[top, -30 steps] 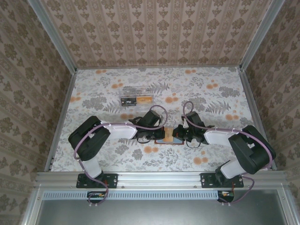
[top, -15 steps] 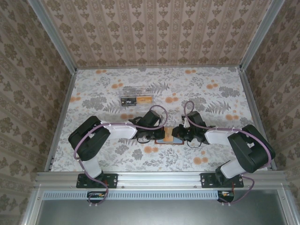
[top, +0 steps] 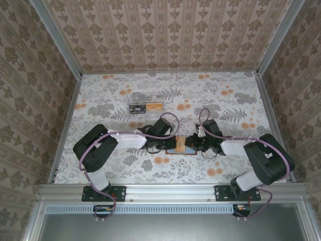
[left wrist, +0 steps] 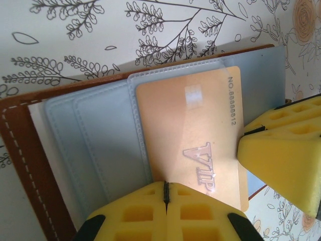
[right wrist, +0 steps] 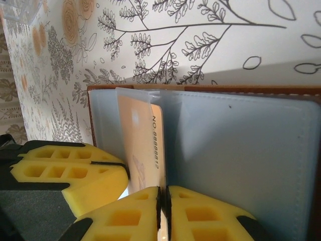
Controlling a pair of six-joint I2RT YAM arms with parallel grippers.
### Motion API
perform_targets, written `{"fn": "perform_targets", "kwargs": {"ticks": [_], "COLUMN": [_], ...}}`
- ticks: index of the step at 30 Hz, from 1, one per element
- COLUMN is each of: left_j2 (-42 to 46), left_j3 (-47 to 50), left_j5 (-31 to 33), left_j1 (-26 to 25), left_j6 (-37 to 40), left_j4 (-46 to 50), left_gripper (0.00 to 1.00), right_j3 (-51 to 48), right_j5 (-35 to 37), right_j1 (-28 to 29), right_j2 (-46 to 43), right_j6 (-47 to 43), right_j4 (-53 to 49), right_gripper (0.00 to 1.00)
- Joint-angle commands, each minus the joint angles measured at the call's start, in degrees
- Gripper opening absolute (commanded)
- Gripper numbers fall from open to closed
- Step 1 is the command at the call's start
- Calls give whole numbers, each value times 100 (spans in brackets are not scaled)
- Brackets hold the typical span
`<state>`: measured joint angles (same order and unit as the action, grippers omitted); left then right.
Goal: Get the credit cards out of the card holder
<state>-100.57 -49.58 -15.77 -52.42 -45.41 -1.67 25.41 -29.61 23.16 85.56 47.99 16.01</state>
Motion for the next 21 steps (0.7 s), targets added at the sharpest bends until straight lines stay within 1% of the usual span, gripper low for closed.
{"fn": "perform_targets", "kwargs": {"ticks": [1, 4, 5, 8, 9, 14, 21], "left_j2": [-111, -108, -107, -94, -85, -60, -15], "left_j3": [24, 10, 15, 23, 19, 44, 61], "left_j5": [233, 224, 223, 232, 241, 265, 285], "left_j1": [41, 41, 44, 40, 39, 44, 62], "left_j6": [19, 14, 14, 15, 18, 23, 41], "left_j4": [568, 567, 571, 572, 580, 604, 627], "left_gripper": [0, 0, 0, 0, 0, 0, 0], "right_j3": [-200, -181, -185, -185, -185, -299, -335], "right_j5": [150, 137, 132, 77, 121, 196, 218], "right_j1": [-92, -90, -89, -88, -94, -300, -529], "right_j2": [31, 98, 118, 189, 189, -28, -499], "right_j6": [-47, -53, -58, -36, -26, -50, -272], "right_j4": [-386, -365, -348, -282, -299, -454, -929], "right_gripper": [14, 14, 13, 1, 0, 0, 0]}}
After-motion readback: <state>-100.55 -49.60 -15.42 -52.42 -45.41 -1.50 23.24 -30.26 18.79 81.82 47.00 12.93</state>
